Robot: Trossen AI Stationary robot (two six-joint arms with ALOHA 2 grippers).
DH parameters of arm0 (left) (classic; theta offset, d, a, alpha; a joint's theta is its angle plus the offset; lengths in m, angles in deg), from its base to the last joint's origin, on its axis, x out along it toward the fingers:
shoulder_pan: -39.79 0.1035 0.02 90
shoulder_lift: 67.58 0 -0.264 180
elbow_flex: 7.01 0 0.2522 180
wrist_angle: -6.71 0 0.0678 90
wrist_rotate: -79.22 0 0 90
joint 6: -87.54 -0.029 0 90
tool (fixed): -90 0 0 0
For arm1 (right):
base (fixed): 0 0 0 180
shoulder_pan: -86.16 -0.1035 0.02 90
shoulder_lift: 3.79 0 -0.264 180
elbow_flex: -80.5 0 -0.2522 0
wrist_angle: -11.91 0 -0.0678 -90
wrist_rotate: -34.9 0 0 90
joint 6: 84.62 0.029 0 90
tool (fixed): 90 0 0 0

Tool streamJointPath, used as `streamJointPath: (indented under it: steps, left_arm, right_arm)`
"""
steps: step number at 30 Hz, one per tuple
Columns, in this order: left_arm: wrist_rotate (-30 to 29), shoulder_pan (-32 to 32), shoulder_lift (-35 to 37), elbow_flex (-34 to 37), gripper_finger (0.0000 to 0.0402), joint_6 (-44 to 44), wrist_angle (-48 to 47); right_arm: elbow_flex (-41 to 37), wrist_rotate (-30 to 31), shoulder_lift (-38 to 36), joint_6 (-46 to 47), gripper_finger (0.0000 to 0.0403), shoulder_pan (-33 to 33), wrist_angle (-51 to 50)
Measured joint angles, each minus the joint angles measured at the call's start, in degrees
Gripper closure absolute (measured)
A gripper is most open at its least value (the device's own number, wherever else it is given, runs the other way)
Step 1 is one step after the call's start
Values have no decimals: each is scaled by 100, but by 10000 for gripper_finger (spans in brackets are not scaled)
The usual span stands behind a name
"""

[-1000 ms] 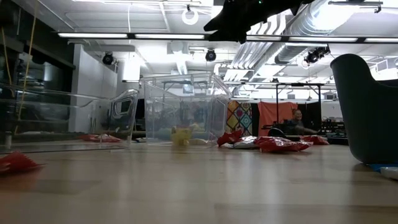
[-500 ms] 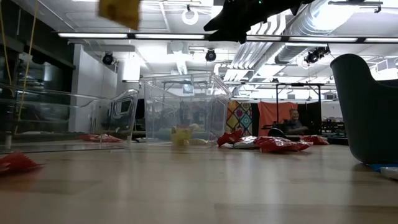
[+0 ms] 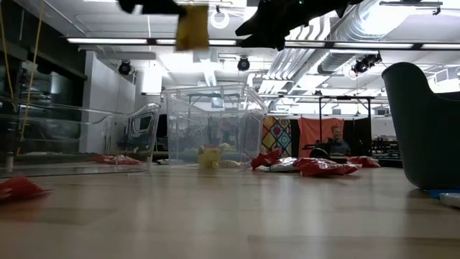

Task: Sort candy
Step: Put the yellow candy into the transparent container

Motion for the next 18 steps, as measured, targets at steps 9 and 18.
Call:
streamJointPath:
  steps: [9, 18]
  left_arm:
    - [2478, 2239, -91, 564, 401, 606, 1585]
    - [3168, 2810, -859, 572, 401, 1061, 2024]
  right_arm:
    - [0, 0, 0, 0, 153, 0, -7]
    - [0, 0, 0, 0, 153, 0, -20]
